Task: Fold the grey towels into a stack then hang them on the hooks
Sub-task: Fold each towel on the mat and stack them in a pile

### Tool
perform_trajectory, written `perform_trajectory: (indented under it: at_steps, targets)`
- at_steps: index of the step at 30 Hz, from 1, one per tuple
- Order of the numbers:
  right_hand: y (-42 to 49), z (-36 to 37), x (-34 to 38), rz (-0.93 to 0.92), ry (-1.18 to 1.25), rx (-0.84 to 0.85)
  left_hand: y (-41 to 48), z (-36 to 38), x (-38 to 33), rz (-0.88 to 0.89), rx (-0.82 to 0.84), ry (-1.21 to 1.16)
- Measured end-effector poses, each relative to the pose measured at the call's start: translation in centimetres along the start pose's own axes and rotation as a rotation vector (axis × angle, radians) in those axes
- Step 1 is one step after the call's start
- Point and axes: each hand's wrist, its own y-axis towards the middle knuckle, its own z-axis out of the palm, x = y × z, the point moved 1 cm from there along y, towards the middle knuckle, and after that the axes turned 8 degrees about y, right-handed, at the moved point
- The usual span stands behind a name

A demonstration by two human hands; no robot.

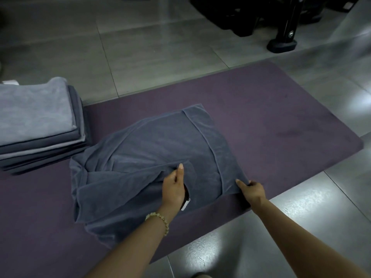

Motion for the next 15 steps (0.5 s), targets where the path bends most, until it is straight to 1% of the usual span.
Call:
perform_trajectory:
  at_steps: [1,3,6,8,10,13,14,15]
  targets:
    - [-0.5,0.0,0.5,-0.056,0.009,-0.002,-0.1,-0.4,-0.4,0.015,-0.037,-0.014]
    - [-2.2,-0.3,2.4,-0.232,0.046,0.024,0.0,-1.7,-1.6,0.064,-0.111,-0.043]
    - [-6.0,-0.8,7.6,-0.415,0.222,0.200,0.3,-5.2,-4.7,0.162,-0.213,-0.044]
    - [-8.6,-1.1,12.0,-0.533,0.183,0.286,0.4,-8.3,-7.7,0.222,-0.259,-0.040]
    - [-11.6,-1.3,16.5,-0.602,0.108,0.405,0.4,-11.8,-10.8,0.280,-0.285,-0.058]
    - [-17.6,-1.7,22.8,-0.630,0.056,0.697,-0.6,-17.5,-15.7,0.319,-0.338,-0.052]
    - [-19.9,-1.9,24.8,-0.658,0.028,0.770,-1.4,-19.4,-17.5,0.326,-0.370,-0.040]
    - [-22.2,-2.2,26.7,-0.707,-0.008,0.806,-2.2,-21.3,-19.4,0.348,-0.390,-0.025]
